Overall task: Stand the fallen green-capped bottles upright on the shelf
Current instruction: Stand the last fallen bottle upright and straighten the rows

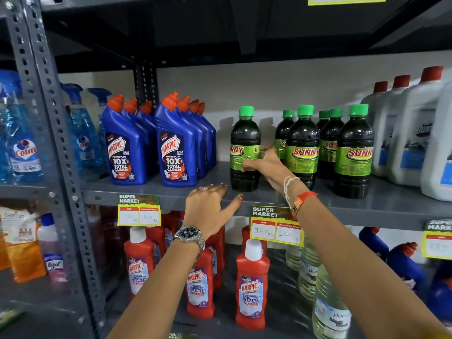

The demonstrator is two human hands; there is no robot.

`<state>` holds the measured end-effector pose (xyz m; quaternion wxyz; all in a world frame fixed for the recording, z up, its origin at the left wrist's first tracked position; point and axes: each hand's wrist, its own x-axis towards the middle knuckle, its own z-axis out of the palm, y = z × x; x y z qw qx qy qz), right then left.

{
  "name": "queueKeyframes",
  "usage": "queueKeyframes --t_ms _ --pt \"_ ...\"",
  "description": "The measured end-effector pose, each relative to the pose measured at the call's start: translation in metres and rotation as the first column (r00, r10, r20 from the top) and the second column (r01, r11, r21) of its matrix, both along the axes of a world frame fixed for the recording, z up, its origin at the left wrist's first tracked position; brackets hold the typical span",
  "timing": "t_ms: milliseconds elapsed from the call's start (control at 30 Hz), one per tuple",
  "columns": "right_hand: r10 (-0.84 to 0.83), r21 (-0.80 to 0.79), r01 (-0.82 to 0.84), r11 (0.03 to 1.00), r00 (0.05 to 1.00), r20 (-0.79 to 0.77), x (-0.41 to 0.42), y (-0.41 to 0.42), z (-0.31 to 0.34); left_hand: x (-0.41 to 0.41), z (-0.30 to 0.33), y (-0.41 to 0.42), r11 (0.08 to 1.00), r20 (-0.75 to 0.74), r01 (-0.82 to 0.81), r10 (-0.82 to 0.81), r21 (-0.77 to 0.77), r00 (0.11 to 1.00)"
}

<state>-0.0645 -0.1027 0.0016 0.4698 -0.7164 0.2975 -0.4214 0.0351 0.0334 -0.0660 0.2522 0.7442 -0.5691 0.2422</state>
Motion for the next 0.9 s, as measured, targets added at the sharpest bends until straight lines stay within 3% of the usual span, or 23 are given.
queueKeyframes --t_ms 133,233,300,367,633,733,900 --pt "0.08 0.047 -0.081 0.996 0.996 0.028 0.002 -0.003 -0.002 0.001 0.0 -0.001 1.0 0.002 -0.006 0.006 0.004 1.0" --pt "-0.182 -0.241 0.151 0.959 0.976 -0.115 0.006 0.007 -0.003 0.0 -0.001 -0.001 1.0 0.004 -0.008 0.008 -0.01 1.0" --pt "-0.349 -0.417 0.281 0.865 0.932 -0.096 0.008 0.017 -0.004 0.0 -0.001 0.0 1.0 -0.001 -0.007 0.007 -0.021 1.0" --pt "-0.396 -0.487 0.321 0.812 0.916 -0.057 0.009 0.021 -0.001 -0.001 0.0 0.001 1.0 -0.004 -0.004 0.004 -0.031 1.0" --pt "-0.185 -0.199 0.165 0.966 0.979 -0.087 -0.001 0.014 0.011 0.0 -0.001 -0.001 0.999 0.007 -0.008 0.008 -0.032 1.0" --pt "-0.208 -0.235 0.179 0.955 0.973 -0.104 0.0 0.017 0.007 -0.001 -0.001 -0.001 0.999 0.008 -0.004 0.005 -0.049 1.0" --pt "-0.315 -0.427 0.262 0.866 0.947 -0.058 -0.008 0.03 -0.003 -0.001 -0.002 -0.002 0.997 0.009 -0.012 0.012 -0.074 1.0"
